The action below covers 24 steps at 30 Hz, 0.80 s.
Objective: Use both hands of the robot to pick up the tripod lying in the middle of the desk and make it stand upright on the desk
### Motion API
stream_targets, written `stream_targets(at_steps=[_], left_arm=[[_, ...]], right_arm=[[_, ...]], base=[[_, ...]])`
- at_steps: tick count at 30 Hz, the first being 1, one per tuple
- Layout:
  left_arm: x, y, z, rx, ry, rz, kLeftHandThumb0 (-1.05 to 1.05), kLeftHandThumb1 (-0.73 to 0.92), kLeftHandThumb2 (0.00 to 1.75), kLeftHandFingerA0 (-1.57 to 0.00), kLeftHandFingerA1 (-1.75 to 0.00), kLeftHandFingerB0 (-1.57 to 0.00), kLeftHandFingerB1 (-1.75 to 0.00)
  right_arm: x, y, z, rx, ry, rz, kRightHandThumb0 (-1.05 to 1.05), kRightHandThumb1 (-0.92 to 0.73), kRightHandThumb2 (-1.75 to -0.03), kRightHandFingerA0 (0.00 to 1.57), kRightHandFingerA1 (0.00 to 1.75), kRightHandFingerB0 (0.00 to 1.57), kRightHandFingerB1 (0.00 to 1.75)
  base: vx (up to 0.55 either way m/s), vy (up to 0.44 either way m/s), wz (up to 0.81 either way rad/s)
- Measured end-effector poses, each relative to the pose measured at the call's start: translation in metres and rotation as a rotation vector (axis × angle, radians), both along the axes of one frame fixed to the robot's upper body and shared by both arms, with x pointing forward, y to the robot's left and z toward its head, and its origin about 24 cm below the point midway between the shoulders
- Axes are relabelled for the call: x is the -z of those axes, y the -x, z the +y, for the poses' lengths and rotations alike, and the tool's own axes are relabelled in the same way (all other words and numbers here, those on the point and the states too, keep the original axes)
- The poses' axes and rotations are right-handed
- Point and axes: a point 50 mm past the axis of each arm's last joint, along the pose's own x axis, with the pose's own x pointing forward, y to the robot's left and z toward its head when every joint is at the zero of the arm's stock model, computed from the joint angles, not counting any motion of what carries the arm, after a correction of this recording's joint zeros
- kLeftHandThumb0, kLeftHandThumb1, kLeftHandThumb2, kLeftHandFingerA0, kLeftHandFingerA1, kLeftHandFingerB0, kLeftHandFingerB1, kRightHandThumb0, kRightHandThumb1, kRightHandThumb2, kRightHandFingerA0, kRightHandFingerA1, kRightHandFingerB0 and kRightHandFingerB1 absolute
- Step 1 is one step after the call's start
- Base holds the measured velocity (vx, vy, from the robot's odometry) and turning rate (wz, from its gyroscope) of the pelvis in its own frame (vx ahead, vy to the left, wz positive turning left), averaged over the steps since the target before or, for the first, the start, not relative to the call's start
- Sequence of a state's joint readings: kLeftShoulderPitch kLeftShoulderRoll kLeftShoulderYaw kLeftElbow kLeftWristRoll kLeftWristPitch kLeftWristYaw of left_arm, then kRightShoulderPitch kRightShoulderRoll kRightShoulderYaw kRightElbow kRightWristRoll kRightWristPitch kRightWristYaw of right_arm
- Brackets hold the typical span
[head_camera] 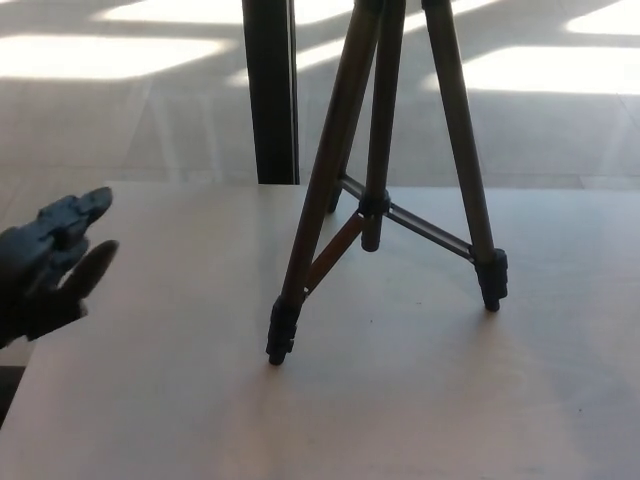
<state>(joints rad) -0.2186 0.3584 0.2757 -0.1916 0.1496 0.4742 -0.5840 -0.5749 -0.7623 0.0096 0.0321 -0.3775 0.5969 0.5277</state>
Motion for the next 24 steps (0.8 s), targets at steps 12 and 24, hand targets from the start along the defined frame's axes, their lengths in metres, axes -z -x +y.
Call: stream_targets(at_steps=[12, 24], left_arm=[[0.029, 0.051, 0.06, -0.242, 0.082, 0.086, -1.01, 0.65, 0.85, 0.0, -0.34, 0.0, -0.48], [0.073, 0.125, 0.133, -0.607, 0.239, 0.206, -0.83, 0.62, 1.01, 0.0, -0.5, 0.0, -0.42]], right_arm=[[0.03, 0.052, -0.064, 0.186, -0.158, -0.003, -0.55, -0.68, -0.61, 0.12, 0.61, 0.24, 0.38], [0.085, 0.118, -0.133, 0.506, -0.364, -0.04, -0.49, -0.7, -0.61, 0.18, 0.73, 0.37, 0.44]], base=[[0.0, 0.0, 0.0], [0.0, 0.0, 0.0]])
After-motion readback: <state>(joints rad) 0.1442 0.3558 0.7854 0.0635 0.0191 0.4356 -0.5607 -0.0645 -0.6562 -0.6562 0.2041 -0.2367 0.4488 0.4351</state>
